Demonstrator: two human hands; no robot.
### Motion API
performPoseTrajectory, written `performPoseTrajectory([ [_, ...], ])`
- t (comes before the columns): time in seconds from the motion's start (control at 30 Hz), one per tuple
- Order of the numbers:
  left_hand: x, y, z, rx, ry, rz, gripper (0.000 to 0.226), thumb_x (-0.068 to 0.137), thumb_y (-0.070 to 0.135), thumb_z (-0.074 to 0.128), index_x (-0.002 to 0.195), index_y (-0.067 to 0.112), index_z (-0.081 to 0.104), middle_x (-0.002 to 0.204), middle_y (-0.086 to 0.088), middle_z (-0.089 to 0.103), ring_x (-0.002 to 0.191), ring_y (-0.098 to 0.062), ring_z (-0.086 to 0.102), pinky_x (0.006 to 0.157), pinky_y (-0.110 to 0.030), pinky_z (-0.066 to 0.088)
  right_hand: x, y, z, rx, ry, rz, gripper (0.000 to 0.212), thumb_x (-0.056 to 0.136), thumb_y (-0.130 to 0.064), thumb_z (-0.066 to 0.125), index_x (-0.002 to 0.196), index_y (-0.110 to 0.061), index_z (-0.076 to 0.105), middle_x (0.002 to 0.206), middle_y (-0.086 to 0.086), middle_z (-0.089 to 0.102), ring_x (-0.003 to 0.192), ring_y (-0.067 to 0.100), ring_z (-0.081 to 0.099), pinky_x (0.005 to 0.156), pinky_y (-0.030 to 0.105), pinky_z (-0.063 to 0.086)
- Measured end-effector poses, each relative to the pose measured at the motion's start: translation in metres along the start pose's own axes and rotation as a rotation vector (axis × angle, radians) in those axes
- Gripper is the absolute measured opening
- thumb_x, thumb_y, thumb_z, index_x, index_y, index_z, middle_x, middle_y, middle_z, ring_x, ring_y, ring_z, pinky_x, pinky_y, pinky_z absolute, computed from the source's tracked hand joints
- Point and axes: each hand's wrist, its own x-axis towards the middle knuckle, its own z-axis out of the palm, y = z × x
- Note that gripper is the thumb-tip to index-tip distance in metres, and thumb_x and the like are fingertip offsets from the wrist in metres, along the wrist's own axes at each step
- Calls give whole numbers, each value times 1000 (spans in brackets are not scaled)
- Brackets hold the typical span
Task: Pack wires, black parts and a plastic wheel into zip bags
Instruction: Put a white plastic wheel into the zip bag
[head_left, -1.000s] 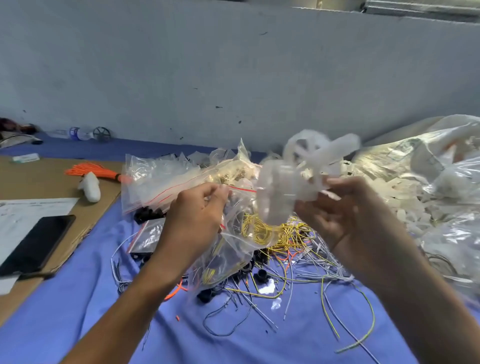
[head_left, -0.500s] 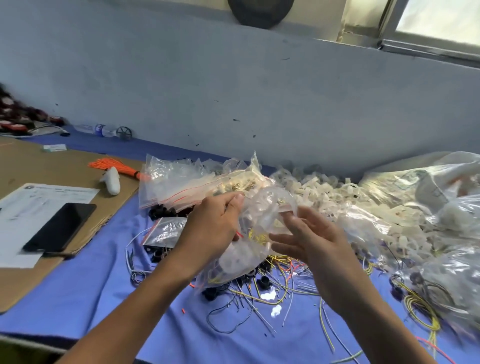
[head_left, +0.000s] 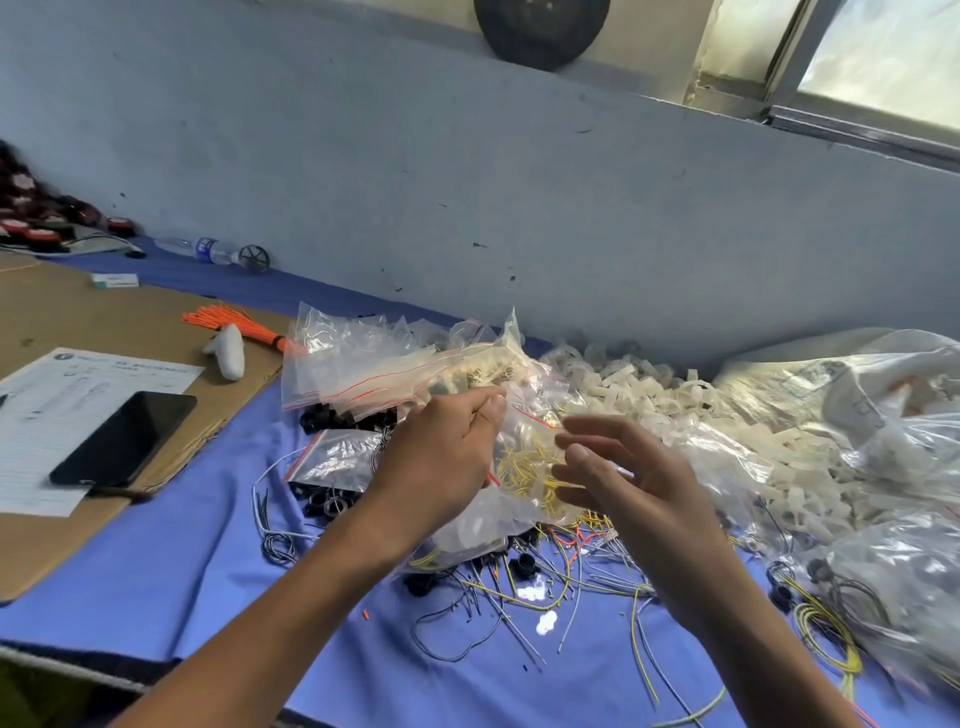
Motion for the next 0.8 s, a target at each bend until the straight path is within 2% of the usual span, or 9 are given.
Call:
performPoseTrajectory([
  [0.1,1,-5,-2,-20,18,-6,32,104,42,42,116,28,68,60,11,62,59,-10,63,68,-39,57,4,6,-5,-49,69,-18,13,93,-18,65,98,-27,72,90,4,73,77,18,71,63,28,57],
  [0.2,2,-10,-4,-65,30,-20,34,104,39,44,126,25,66,74,16,64,67,-6,60,74,-38,57,10,24,-19,-137,138,24,14,93,-16,63,94,-27,72,80,4,71,65,15,66,56,25,52],
  [0.3,2,-13,-5,-86,46,-11,34,104,38,44,125,24,67,54,21,57,54,2,53,65,-32,52,18,54,-36,-199,154,157,13,94,-18,62,90,-26,72,71,6,69,59,16,60,53,26,49],
  [0.37,1,-16,-5,-105,53,-10,34,104,37,44,125,24,67,50,23,55,48,2,51,61,-37,53,24,74,-44,-244,163,228,13,94,-19,62,88,-25,72,67,5,68,59,15,59,53,27,48],
  [0.5,-1,-22,-6,-160,124,-5,32,104,35,43,123,24,67,46,20,50,45,2,48,60,-41,54,47,107,-51,-374,150,288,12,93,-18,60,91,-25,70,76,4,71,64,16,64,56,31,53],
  [0.57,2,-27,-8,-203,159,-19,31,104,33,44,120,25,68,49,20,51,49,2,48,62,-40,54,67,121,-47,-468,106,290,11,94,-21,60,98,-23,69,87,0,71,75,16,67,65,34,58],
  [0.63,6,-31,-9,-240,183,-24,30,103,32,45,118,23,70,48,19,52,49,2,48,60,-30,51,92,134,-39,-588,23,253,17,95,-23,58,107,-20,70,103,0,70,87,12,65,75,33,58],
  [0.73,7,-35,-11,-307,201,-41,37,95,42,45,117,26,70,53,10,61,46,4,46,61,-21,46,138,150,-24,-795,-109,143,23,96,-22,56,111,-15,71,117,1,69,94,7,60,74,20,48],
  [0.8,8,-39,-12,-374,204,-56,35,93,47,50,114,31,71,46,8,51,43,2,42,52,-15,44,171,161,-13,-906,-135,80,23,96,-22,56,112,-16,72,123,3,66,108,13,58,89,30,49],
])
